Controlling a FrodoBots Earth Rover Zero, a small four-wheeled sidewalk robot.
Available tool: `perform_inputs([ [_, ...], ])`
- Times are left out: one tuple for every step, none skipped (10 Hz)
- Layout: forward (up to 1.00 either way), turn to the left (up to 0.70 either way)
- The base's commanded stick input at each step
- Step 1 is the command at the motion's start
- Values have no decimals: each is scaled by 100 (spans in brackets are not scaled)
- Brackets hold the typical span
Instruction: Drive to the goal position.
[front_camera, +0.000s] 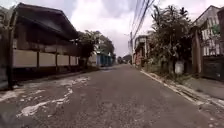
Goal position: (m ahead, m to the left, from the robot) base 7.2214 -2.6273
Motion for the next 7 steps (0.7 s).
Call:
perform_inputs([
  [70,0],
  [70,0],
  [70,0],
  [70,0],
  [70,0],
  [70,0],
  [70,0],
])
